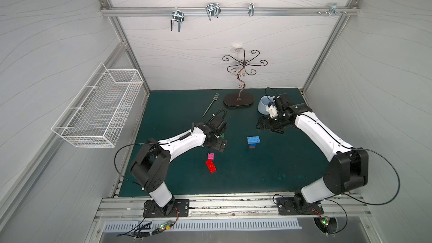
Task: Assemble a spoon with lego
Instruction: Pick up the lego brick from the center of the board.
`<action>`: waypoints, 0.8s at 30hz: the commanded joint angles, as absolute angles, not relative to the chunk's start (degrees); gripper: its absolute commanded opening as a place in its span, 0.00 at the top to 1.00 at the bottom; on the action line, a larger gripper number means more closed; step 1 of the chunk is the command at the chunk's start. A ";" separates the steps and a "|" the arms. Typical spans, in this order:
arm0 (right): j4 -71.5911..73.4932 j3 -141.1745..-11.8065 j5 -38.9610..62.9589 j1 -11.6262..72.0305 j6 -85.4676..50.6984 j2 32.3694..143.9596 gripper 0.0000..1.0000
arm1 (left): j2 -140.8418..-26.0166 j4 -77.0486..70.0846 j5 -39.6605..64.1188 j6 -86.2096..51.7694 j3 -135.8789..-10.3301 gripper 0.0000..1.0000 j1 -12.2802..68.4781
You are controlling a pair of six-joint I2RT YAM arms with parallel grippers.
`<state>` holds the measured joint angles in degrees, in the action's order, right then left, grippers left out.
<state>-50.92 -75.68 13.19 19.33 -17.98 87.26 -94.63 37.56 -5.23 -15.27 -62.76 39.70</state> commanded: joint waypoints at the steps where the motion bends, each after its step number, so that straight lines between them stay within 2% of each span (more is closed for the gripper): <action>1: -50.08 -76.07 16.05 18.90 -16.99 88.00 0.13 | -93.68 39.01 -7.38 -21.10 -61.11 0.07 41.68; 13: -49.31 -75.28 16.55 17.79 -16.09 87.60 0.14 | -96.04 42.17 -9.61 -27.85 -61.15 0.08 42.06; 17: -49.14 -75.02 16.95 17.71 -15.53 87.08 0.14 | -97.64 42.38 -7.02 -28.22 -61.08 0.14 40.44; 20: -48.87 -74.69 17.00 17.58 -15.35 86.70 0.14 | -97.91 41.29 -5.07 -28.17 -60.38 0.26 39.65; 24: -48.34 -73.80 17.07 17.44 -15.26 86.03 0.14 | -98.25 41.20 -4.44 -28.13 -60.38 0.32 39.55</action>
<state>-48.77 -74.76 16.21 17.91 -16.08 87.55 -97.58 40.64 -5.30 -26.94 -60.01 39.75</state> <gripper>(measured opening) 0.857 0.697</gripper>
